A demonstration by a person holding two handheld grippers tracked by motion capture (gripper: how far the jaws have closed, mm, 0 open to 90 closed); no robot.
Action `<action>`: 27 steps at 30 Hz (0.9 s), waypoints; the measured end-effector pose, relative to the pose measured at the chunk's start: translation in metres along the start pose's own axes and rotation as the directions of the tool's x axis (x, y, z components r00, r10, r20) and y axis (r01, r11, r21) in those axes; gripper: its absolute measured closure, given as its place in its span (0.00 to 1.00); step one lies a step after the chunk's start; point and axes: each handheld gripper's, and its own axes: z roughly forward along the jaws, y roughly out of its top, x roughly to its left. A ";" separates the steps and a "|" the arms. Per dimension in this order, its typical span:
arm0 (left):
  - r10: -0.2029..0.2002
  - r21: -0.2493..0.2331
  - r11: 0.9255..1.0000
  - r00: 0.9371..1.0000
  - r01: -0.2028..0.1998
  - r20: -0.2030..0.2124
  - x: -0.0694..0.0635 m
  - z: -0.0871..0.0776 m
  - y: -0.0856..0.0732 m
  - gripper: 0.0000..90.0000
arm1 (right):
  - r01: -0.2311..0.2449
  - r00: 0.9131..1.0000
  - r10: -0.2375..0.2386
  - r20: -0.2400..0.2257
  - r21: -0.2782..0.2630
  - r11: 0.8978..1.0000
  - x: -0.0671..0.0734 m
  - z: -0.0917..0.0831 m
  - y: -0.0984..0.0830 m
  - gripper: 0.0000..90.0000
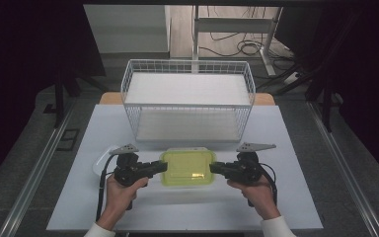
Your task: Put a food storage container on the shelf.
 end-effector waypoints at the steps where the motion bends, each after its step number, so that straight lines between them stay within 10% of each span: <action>1: 0.005 -0.004 1.000 1.000 -0.005 0.003 -0.001 -0.001 0.001 0.85 | 0.004 1.000 -0.004 -0.001 -0.010 1.000 0.001 -0.002 0.001 0.88; 27: 0.090 -0.097 0.991 0.996 -0.088 0.015 -0.018 -0.029 0.036 0.85 | 0.134 0.991 -0.132 0.021 -0.095 0.986 0.026 -0.026 0.040 0.88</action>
